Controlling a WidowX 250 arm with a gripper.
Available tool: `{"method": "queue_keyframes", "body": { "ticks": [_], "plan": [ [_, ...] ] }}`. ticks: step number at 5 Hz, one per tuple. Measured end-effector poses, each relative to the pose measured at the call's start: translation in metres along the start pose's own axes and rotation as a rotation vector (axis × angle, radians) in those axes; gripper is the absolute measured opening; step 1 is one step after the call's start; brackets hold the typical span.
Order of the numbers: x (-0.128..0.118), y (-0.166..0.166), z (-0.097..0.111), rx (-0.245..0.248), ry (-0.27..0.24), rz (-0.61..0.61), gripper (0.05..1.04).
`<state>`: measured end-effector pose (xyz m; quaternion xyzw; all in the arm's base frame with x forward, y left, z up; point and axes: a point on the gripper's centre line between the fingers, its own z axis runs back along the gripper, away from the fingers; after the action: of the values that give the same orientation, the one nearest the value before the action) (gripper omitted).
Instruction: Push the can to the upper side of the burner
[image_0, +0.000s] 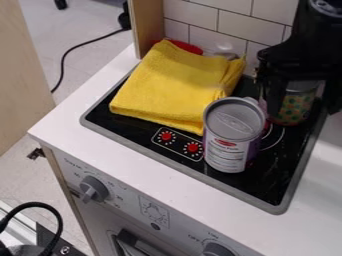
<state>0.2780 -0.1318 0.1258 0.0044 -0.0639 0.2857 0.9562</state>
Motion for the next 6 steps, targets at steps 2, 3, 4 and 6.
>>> {"method": "queue_keyframes", "body": {
  "ticks": [2,3,4,6],
  "plan": [
    [-0.003,0.035,0.016,0.013,-0.027,-0.016,0.998],
    [0.010,0.060,0.026,0.006,-0.070,-0.013,0.998],
    [0.042,0.090,0.018,0.034,-0.144,0.065,0.998],
    [0.105,0.124,-0.006,0.116,-0.203,0.247,0.998]
  ]
}}
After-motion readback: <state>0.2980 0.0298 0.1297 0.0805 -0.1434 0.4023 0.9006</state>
